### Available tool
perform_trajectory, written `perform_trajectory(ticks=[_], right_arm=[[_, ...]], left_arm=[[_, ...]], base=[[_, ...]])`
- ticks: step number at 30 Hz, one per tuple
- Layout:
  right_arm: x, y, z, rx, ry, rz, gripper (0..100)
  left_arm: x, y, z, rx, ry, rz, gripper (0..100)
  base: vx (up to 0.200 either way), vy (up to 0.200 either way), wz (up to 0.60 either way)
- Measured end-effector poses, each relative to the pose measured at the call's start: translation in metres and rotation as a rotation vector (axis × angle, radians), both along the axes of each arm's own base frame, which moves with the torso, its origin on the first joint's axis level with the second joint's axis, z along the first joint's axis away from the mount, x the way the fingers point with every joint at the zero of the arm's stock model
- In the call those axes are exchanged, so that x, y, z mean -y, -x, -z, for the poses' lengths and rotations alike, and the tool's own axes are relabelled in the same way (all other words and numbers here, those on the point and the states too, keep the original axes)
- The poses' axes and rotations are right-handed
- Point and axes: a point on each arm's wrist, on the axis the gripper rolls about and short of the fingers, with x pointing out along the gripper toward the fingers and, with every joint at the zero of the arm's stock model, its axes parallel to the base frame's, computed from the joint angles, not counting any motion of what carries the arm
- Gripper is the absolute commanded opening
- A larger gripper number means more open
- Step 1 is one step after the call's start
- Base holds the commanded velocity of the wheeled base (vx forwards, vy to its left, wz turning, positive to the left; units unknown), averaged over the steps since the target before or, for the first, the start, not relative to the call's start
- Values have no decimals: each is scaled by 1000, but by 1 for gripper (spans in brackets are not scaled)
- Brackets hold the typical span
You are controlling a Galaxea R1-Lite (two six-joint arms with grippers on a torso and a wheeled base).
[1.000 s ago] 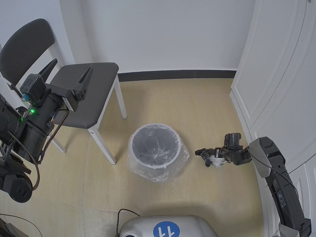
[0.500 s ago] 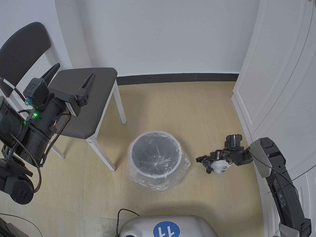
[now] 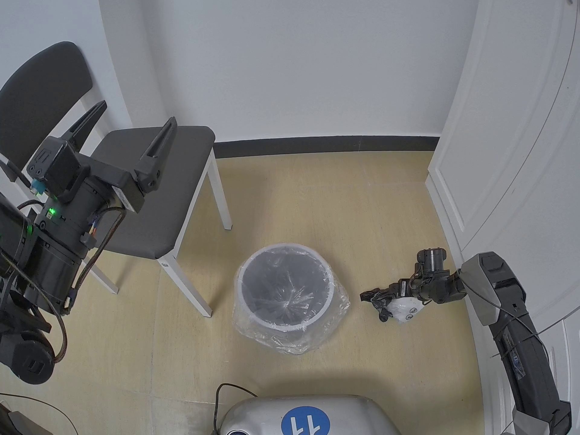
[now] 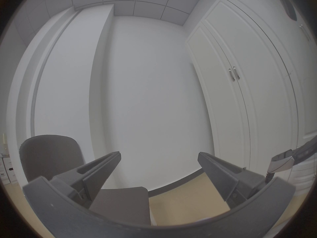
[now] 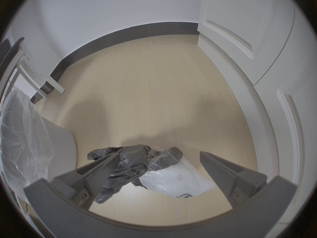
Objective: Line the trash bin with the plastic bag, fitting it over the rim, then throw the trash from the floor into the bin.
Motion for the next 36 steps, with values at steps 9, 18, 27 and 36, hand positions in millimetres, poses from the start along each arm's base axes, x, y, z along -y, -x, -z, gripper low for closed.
perform_trajectory(ticks=[9,18,27,36], right_arm=[[-12,2,1,-33,-11,-23,100],[-30,11,4,-137,-1,-67,100],[-39,17,2,-211,-11,-186,100],[-42,18,0,-214,-34,-312,100]], left_arm=[[3,-1,3,-16,8,19,100],[5,-4,10,-42,-4,21,100],[5,-5,14,-58,-13,20,100],[6,-6,15,-64,-17,20,100]], base=[[0,0,0],[0,0,0],[0,0,0],[0,0,0]])
